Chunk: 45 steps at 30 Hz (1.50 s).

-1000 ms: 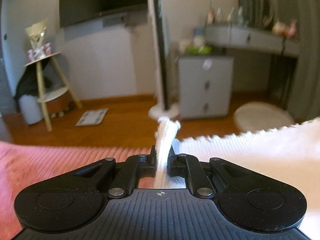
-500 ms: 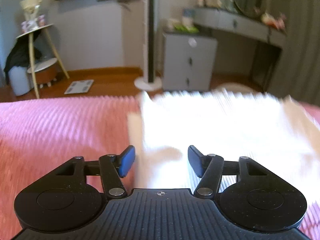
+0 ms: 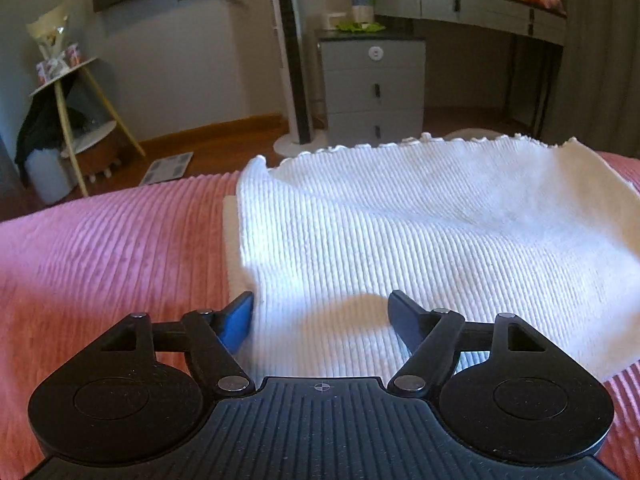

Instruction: Fold small clothes

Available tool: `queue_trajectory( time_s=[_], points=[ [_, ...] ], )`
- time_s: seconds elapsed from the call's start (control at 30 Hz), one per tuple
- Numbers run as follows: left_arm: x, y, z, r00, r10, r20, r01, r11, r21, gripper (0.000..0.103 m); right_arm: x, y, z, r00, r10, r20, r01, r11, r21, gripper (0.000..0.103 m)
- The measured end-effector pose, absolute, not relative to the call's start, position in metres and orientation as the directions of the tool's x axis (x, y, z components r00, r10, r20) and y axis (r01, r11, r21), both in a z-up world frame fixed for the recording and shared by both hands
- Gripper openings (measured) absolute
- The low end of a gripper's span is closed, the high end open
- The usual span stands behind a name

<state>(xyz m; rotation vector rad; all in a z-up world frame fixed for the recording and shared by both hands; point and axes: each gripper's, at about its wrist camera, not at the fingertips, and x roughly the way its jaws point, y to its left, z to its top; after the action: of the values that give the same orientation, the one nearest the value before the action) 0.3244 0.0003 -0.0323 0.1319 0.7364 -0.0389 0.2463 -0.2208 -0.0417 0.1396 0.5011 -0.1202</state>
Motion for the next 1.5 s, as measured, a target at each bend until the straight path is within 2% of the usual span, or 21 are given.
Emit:
queue_trajectory(
  time_s=[0.13,0.33,0.4,0.47,0.57,0.7,0.77,0.83,0.9,0.93,0.97,1.03,1.1,1.27,1.33,1.4,1.5],
  points=[
    [0.328,-0.001,-0.031,0.753,0.025,-0.657,0.047,0.995,0.092,0.079,0.245,-0.228,-0.046,0.879,-0.140,-0.457,0.217,0.969,0.120,0.007],
    [0.331,-0.005,-0.015,0.794,0.027,-0.607,0.036,0.995,0.092,0.079,0.245,-0.239,-0.050,0.851,-0.192,-0.488,0.280,0.953,0.114,0.007],
    [0.331,-0.008,-0.010,0.806,0.018,-0.592,0.051,0.994,0.099,0.079,0.247,-0.242,-0.052,0.843,-0.193,-0.503,0.291,0.949,0.123,0.010],
    [0.333,-0.010,-0.006,0.804,0.003,-0.595,0.070,0.993,0.099,0.080,0.247,-0.245,-0.048,0.840,-0.188,-0.509,0.301,0.942,0.148,0.022],
    [0.338,0.000,-0.004,0.793,-0.012,-0.609,0.051,0.998,0.047,0.080,0.237,-0.247,-0.039,0.878,-0.151,-0.453,0.267,0.942,0.203,0.022],
    [0.338,0.033,-0.010,0.775,0.003,-0.632,-0.038,0.998,-0.041,0.084,0.233,-0.230,-0.039,0.919,-0.093,-0.383,0.164,0.974,0.158,0.024],
    [0.337,0.052,-0.015,0.767,0.033,-0.641,-0.092,0.994,-0.059,0.085,0.240,-0.222,-0.045,0.898,-0.110,-0.425,0.161,0.983,0.087,0.024],
    [0.334,0.073,-0.020,0.756,0.040,-0.654,-0.129,0.988,-0.089,0.085,0.245,-0.226,-0.050,0.873,-0.142,-0.467,0.202,0.976,0.081,0.024],
    [0.330,0.092,-0.025,0.748,-0.002,-0.664,-0.131,0.980,-0.151,0.087,0.245,-0.230,-0.046,0.864,-0.189,-0.467,0.254,0.964,0.080,0.025],
    [0.330,0.100,-0.027,0.744,-0.034,-0.668,-0.123,0.974,-0.188,0.088,0.244,-0.233,-0.044,0.860,-0.204,-0.468,0.274,0.958,0.087,0.032],
    [0.330,0.107,-0.030,0.737,-0.075,-0.672,-0.115,0.966,-0.233,0.088,0.244,-0.236,-0.044,0.858,-0.197,-0.474,0.279,0.954,0.107,0.035],
    [0.332,0.118,-0.037,0.731,-0.188,-0.656,-0.080,0.931,-0.355,0.088,0.241,-0.241,-0.044,0.865,-0.176,-0.470,0.279,0.947,0.159,0.035],
    [0.339,0.123,-0.044,0.711,-0.255,-0.655,-0.069,0.902,-0.426,0.090,0.239,-0.240,-0.041,0.877,-0.173,-0.449,0.272,0.948,0.166,0.035],
    [0.357,0.120,-0.056,0.675,-0.319,-0.665,-0.035,0.886,-0.462,0.090,0.231,-0.231,-0.031,0.918,-0.166,-0.361,0.235,0.960,0.155,0.037],
    [0.360,0.117,-0.057,0.668,-0.362,-0.651,-0.015,0.867,-0.497,0.085,0.229,-0.228,-0.029,0.933,-0.140,-0.333,0.201,0.967,0.155,0.037],
    [0.364,0.112,-0.061,0.641,-0.417,-0.645,0.009,0.844,-0.536,0.080,0.232,-0.224,-0.028,0.938,-0.098,-0.332,0.157,0.976,0.154,0.036],
    [0.370,0.102,-0.066,0.622,-0.396,-0.676,0.012,0.867,-0.497,0.078,0.235,-0.212,-0.032,0.935,-0.045,-0.353,0.103,0.984,0.147,0.028]
  ],
)
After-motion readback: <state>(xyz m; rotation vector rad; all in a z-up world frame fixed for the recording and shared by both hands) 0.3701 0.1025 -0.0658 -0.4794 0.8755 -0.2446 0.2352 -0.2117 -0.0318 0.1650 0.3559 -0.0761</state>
